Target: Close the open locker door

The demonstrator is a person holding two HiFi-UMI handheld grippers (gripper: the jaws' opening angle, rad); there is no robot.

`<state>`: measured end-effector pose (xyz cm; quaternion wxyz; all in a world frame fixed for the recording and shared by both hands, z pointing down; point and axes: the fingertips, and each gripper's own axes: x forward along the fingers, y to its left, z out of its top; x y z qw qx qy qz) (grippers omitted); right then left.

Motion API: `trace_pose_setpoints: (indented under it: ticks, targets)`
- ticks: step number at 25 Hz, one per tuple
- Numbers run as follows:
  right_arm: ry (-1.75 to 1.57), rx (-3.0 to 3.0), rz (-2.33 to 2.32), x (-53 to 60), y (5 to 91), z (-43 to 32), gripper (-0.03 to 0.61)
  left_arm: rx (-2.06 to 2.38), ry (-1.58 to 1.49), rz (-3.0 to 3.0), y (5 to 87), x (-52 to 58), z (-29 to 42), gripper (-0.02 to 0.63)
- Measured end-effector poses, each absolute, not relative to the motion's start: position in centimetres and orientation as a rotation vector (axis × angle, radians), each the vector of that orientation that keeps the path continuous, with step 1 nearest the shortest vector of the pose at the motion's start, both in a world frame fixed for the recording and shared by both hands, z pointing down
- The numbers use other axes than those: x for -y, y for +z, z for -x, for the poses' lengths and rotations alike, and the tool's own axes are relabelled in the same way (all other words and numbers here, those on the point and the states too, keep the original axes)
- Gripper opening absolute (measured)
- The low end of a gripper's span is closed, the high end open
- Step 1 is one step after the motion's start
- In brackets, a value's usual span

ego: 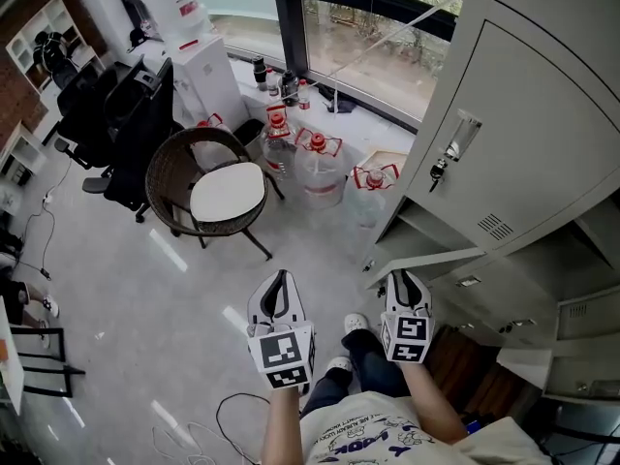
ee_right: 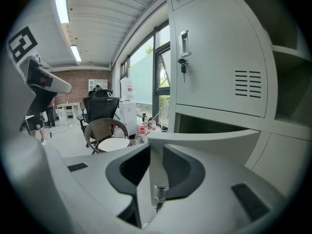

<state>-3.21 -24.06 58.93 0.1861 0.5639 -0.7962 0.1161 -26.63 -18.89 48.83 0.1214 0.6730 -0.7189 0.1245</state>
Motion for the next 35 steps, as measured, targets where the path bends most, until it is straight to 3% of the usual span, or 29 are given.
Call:
trace_pose_setpoints:
  ticks: [2,35]
  targets:
    - [0.339,2.226,-1.618,25.1,59.1,2.8,0.008,2.106,0.363,-1.95,49.0,19.5,26.8,0.005]
    - [0.379,2.251,-1.589,37.9,60.2,1.4,0.009,2.15,0.382,-1.861,50.2,29.3,26.1,0.005]
